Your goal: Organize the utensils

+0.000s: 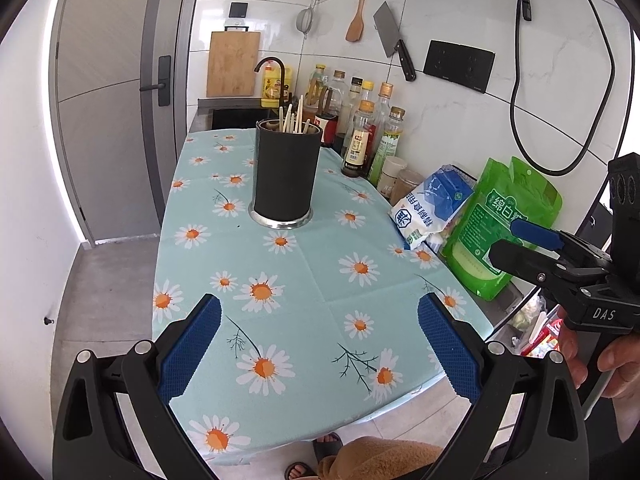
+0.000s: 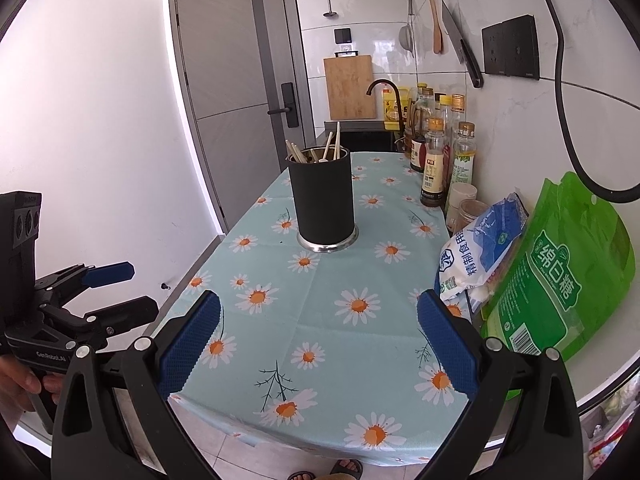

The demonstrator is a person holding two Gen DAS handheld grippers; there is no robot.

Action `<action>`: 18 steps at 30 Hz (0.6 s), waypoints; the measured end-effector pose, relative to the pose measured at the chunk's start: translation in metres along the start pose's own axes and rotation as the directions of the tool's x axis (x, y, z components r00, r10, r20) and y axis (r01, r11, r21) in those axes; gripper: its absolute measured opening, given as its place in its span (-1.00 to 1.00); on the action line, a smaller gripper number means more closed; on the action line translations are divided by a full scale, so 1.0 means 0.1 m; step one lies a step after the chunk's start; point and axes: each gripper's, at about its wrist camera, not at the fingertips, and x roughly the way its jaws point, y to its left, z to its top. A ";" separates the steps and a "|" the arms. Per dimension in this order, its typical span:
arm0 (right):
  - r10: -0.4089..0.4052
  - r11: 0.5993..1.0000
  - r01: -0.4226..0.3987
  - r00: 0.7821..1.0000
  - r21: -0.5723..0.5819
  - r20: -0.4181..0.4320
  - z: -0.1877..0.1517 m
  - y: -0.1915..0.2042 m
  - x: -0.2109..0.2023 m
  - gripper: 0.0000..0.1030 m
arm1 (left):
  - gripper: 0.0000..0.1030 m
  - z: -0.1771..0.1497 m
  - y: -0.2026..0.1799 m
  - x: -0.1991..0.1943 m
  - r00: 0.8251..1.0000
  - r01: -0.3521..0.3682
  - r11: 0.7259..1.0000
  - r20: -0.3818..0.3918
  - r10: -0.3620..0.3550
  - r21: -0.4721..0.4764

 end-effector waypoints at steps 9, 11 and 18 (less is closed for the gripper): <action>-0.002 1.000 0.002 1.000 0.000 -0.012 -0.03 0.00 0.00 0.90 | 0.87 0.00 0.02 -0.01 1.000 -0.004 1.000 0.008 0.004 -0.011; -0.003 1.000 0.003 1.000 0.000 -0.013 -0.04 0.00 0.01 0.90 | 0.87 0.00 0.02 -0.01 1.000 -0.003 1.000 0.007 0.003 -0.016; 0.000 1.000 0.000 1.000 0.009 -0.012 -0.07 0.01 0.01 0.90 | 0.87 0.01 0.03 -0.03 1.000 -0.008 1.000 0.006 0.008 -0.010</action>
